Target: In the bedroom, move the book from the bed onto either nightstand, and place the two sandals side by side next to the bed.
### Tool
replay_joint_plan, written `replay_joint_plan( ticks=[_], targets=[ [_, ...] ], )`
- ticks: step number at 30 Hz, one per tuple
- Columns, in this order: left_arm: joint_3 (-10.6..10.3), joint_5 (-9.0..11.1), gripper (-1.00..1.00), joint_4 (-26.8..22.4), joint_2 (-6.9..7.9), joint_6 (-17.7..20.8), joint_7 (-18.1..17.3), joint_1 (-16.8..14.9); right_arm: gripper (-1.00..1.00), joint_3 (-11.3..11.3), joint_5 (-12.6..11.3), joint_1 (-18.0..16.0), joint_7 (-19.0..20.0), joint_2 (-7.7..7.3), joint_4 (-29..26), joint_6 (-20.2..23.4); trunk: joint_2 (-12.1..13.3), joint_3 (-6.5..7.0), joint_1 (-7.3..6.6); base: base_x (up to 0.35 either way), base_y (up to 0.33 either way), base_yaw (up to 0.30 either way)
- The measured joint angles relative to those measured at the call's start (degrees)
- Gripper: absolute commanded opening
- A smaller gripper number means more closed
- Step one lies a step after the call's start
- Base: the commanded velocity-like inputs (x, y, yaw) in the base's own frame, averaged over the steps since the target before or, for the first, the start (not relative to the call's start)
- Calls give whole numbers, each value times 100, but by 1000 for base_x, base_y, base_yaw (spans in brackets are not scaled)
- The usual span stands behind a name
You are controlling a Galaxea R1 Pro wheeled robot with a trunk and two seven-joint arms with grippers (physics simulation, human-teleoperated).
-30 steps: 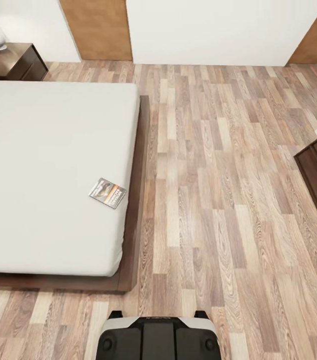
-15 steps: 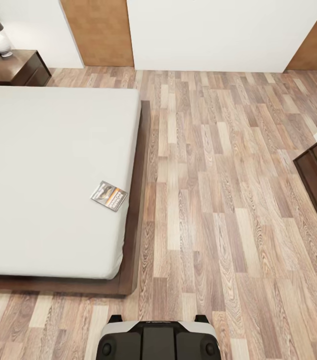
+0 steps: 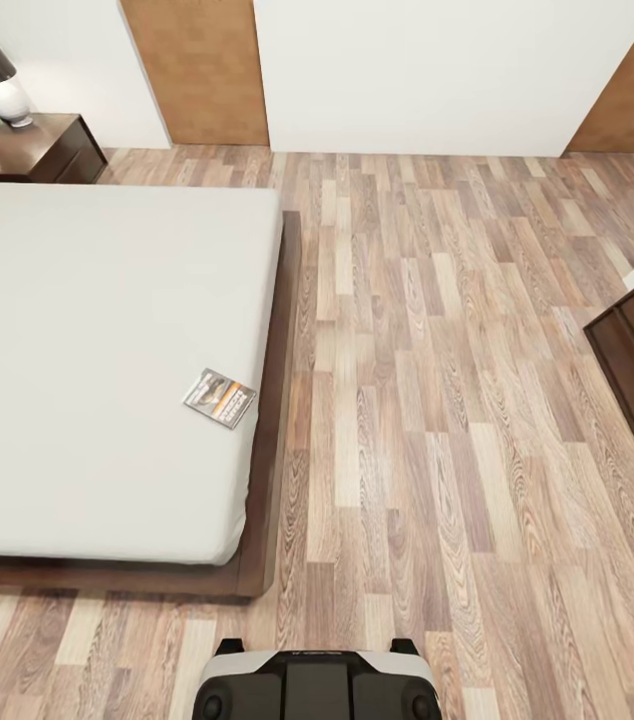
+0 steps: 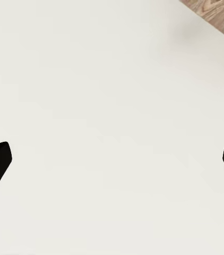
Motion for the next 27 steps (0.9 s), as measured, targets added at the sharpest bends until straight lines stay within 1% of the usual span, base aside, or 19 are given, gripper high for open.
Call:
replay_joint_plan(
  ticks=[27],
  targets=[
    [0,-2,100,0,0,0,0,0,100,-2,0,0,0,0,1,-2,0,253,0,0,0,0]
  ],
)
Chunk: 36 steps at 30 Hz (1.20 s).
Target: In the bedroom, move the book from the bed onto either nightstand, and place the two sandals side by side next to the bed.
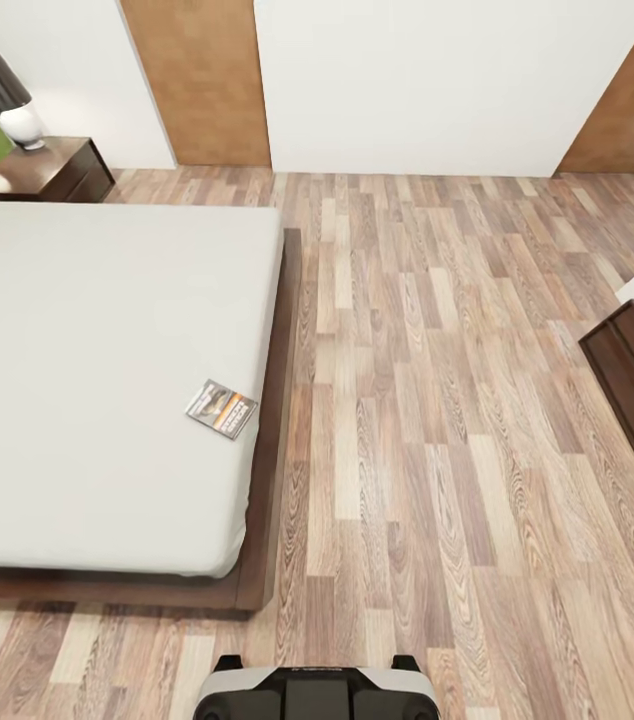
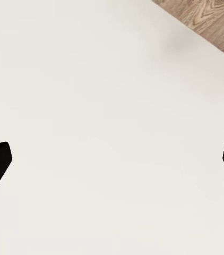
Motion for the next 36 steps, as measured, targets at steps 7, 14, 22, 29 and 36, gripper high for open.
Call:
replay_joint_plan(
  ticks=[7,14,22,29,36],
  targets=[
    [-1,2,100,0,0,0,0,0,100,-2,0,1,0,0,0,1,0,65,0,0,0,0],
    [0,0,100,0,0,0,0,1,100,-6,0,2,0,0,1,3,0,131,0,0,0,0],
    [0,2,100,0,0,0,0,0,100,-4,0,1,0,0,2,1,0,206,0,0,0,0],
    [0,2,100,0,0,0,0,0,100,-4,0,0,0,0,2,3,0,271,0,0,0,0],
    [0,2,100,0,0,0,0,0,100,-5,0,-3,0,0,0,1,0,337,0,0,0,0]
  ],
)
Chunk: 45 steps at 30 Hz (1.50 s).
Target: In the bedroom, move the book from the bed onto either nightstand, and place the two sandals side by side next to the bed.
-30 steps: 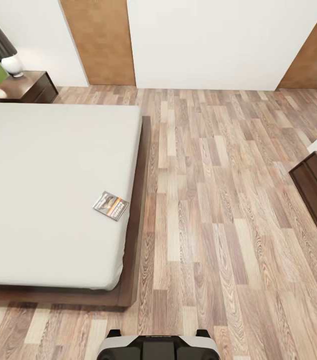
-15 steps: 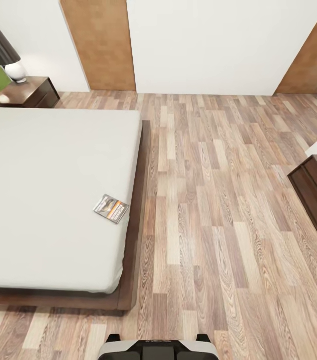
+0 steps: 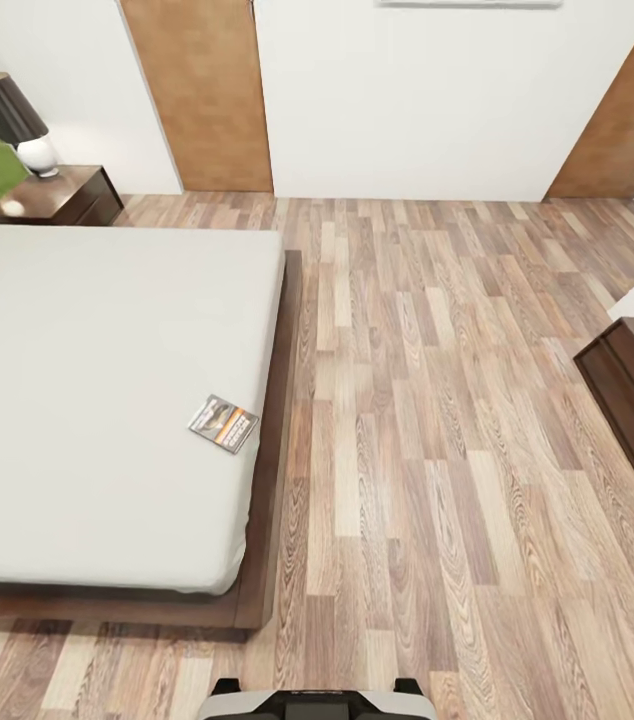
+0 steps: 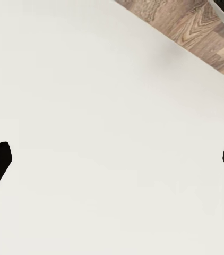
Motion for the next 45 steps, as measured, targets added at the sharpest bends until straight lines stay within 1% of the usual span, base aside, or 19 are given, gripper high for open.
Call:
replay_joint_plan(
  ticks=[45],
  targets=[
    [0,0,100,0,0,0,0,0,100,-11,-4,1,0,1,-7,1,0,421,0,0,0,0]
  ],
)
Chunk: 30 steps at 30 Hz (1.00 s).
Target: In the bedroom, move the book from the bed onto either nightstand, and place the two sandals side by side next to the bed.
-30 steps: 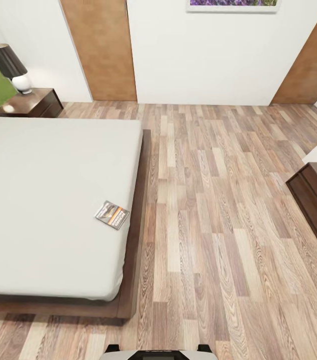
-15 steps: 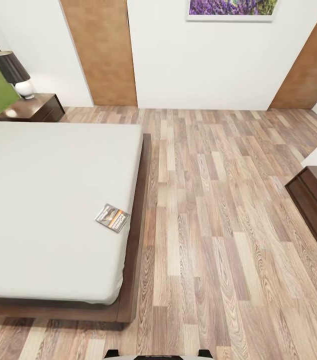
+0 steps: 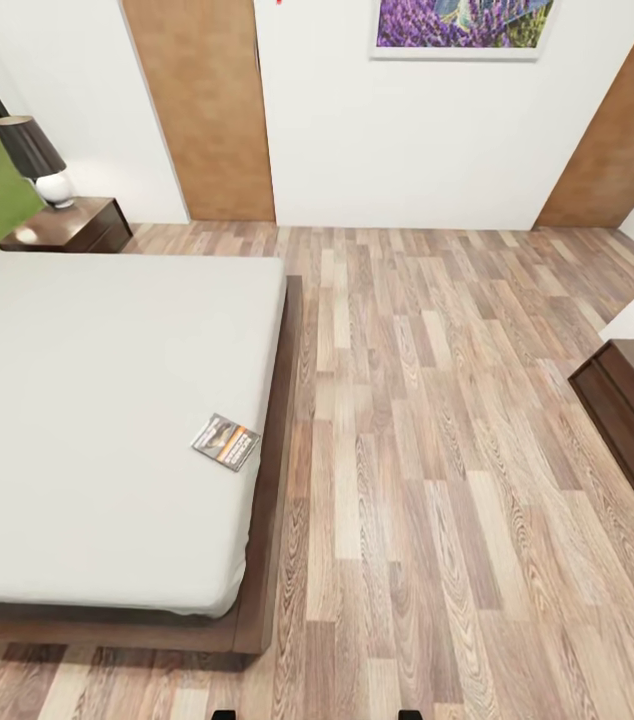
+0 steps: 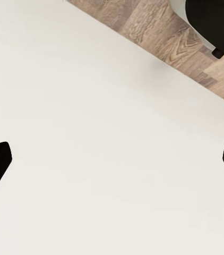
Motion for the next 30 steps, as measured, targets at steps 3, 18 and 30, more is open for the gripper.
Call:
replay_joint_plan(
  ticks=[3,18,30],
  targets=[
    [0,0,100,0,0,0,0,0,100,0,1,-1,0,0,-1,-1,0,28,0,0,0,0],
    [0,0,100,0,0,0,0,0,100,0,3,2,-1,3,3,0,0,168,0,0,0,0],
    [0,0,100,0,0,0,0,0,100,1,2,3,-1,0,-2,2,0,281,0,0,0,0]
  ],
)
